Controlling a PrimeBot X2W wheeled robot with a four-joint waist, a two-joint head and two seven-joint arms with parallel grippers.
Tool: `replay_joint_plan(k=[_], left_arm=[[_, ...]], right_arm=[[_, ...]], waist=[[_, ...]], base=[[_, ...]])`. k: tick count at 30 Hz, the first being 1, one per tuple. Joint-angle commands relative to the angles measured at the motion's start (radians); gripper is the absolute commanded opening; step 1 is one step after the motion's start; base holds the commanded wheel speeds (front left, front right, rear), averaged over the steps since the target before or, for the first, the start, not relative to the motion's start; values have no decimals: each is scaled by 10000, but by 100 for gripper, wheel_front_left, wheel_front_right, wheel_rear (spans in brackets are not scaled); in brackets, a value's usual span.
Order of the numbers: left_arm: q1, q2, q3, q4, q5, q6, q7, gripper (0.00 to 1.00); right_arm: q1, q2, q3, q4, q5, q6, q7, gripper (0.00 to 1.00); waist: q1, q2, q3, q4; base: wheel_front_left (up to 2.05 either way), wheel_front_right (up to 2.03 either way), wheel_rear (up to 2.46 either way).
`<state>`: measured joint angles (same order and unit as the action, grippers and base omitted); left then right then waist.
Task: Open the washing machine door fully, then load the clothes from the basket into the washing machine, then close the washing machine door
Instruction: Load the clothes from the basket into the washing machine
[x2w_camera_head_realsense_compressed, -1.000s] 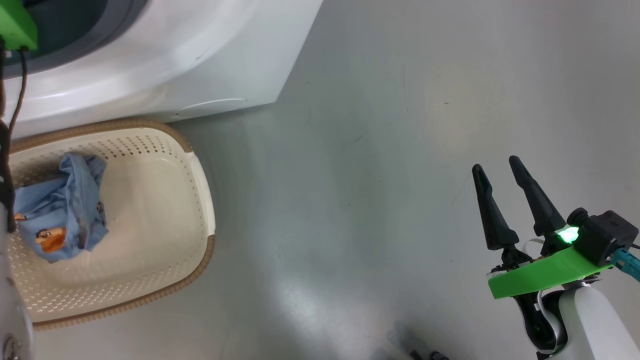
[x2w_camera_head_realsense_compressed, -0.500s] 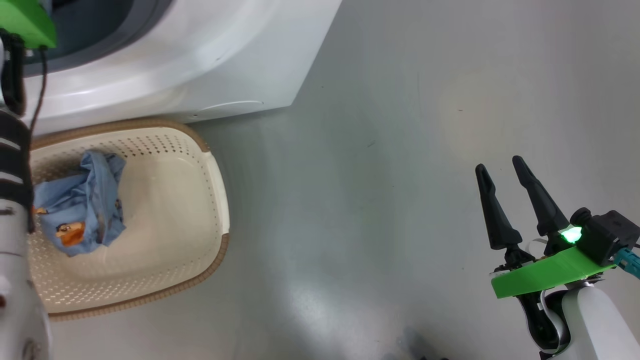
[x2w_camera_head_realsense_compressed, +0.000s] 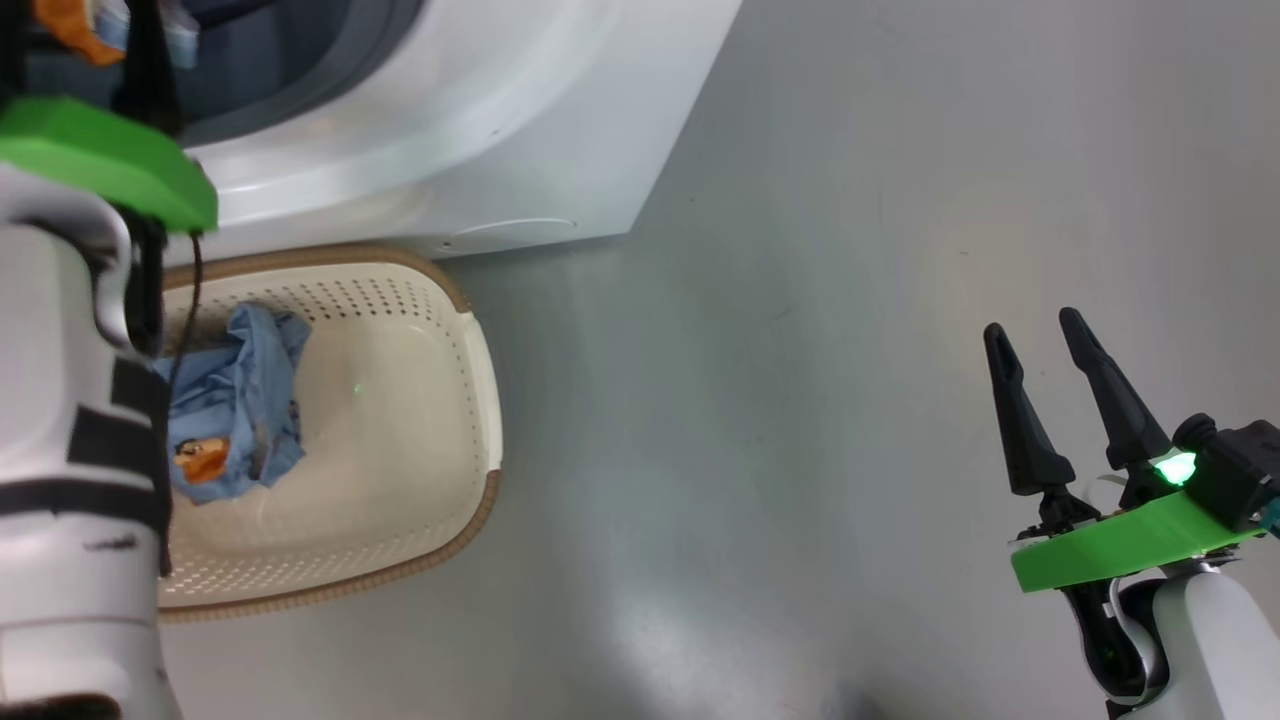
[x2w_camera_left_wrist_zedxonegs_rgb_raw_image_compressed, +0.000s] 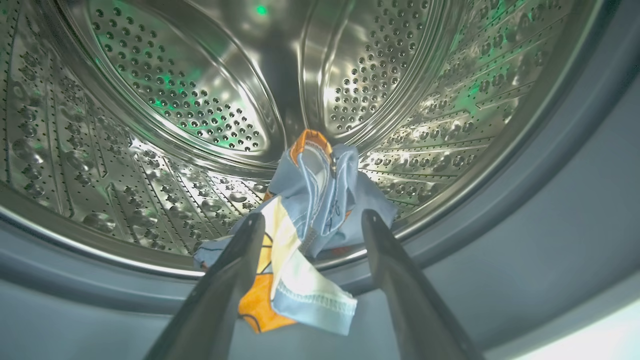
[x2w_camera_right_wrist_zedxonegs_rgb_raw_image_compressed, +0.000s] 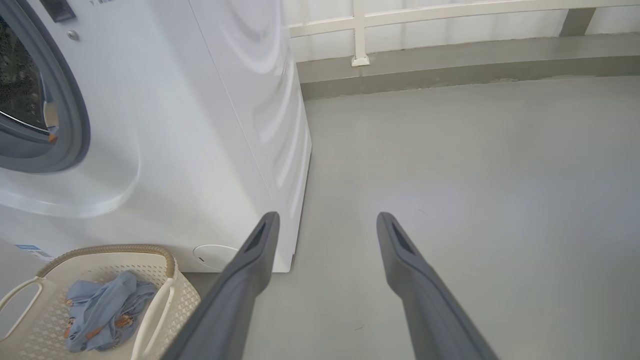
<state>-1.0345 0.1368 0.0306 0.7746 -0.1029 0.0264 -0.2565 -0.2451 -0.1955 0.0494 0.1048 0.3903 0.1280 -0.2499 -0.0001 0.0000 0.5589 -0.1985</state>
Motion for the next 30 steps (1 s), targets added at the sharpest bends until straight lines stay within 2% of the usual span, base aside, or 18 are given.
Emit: replay_joint_plan(k=[1,17,30], left_arm=[[318,324,201,-386,-48,35,-53,100],[3809,-483,745,-2683,125,-82,-53,100],[6879,-783,1044,-4707,163,-118,-53,100]], right_arm=[[374,-212,105,-246,13,27,-118,100],[1105,-549,-247,-153,-146,27,-118,100],[1867,-740,-513,-95,-184,27,-118,100]], waist=[[1,0,-137,129],[1,0,-1344,786],[1,0,-2319,1169]], base=[[0,0,0],[0,0,0],[0,0,0]])
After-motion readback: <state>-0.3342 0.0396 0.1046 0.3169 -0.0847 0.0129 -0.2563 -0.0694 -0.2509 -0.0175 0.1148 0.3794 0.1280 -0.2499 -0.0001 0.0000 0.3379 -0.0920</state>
